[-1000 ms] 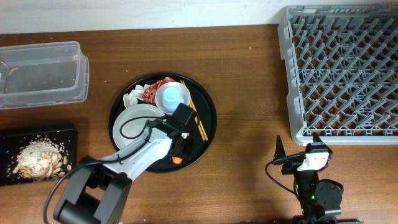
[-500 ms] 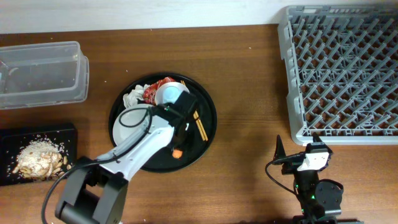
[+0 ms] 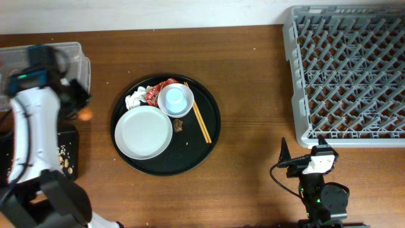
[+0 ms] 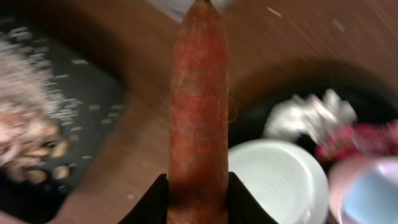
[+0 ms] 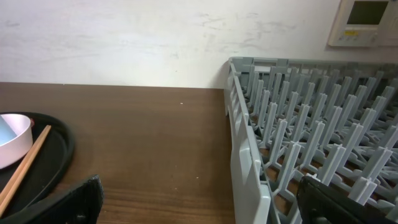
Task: Sort waste into correct bins and load items into the dishwasher rack
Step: 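Carry the carrot left and release it onto the black board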
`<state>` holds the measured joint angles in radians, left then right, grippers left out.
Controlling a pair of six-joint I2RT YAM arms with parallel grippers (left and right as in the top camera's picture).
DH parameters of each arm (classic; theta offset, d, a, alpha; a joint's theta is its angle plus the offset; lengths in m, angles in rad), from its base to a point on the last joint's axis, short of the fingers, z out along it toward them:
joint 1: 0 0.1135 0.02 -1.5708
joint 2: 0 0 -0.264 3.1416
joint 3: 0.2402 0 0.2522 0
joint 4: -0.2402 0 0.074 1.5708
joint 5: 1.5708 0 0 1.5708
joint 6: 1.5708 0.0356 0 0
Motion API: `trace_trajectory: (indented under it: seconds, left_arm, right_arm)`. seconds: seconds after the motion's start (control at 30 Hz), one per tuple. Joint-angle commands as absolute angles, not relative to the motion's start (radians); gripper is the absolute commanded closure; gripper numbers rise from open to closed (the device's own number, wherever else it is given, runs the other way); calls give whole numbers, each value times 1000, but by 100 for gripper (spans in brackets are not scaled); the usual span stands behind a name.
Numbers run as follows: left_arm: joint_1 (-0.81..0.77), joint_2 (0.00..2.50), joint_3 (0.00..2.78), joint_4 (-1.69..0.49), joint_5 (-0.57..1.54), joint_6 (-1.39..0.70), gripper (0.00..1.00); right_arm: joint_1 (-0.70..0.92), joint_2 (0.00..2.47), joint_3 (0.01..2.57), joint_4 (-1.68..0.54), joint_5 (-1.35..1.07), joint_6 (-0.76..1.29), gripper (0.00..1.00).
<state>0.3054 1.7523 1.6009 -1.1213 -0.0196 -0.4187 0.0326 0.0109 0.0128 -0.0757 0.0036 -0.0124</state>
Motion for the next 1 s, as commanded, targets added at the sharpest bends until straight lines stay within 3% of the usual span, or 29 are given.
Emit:
trace_trajectory:
  seconds: [0.0, 0.27, 0.37, 0.43, 0.67, 0.73, 0.97]
  left_arm:
    - [472, 1775, 1619, -1105, -24, -524, 91]
    - [780, 2003, 1618, -1094, -31, -580, 92]
    - [825, 2015, 1618, -1093, -31, -580, 89]
    - [841, 2015, 1618, -1092, -31, -579, 83]
    - [841, 2016, 1618, -1092, -20, -580, 82]
    - [840, 2017, 1618, -1092, 9, -579, 76]
    - [839, 2065, 1567, -1059, 11, -579, 77]
  right_arm:
    - [38, 4, 6, -80, 12, -19, 2]
    - [38, 4, 6, -80, 12, -19, 2]
    - [38, 4, 6, -80, 12, -19, 1]
    - [38, 4, 6, -80, 12, -19, 2]
    - [38, 4, 6, -80, 12, -19, 2]
    - [38, 4, 6, -80, 12, -19, 2]
    - [38, 4, 6, -80, 12, -19, 2]
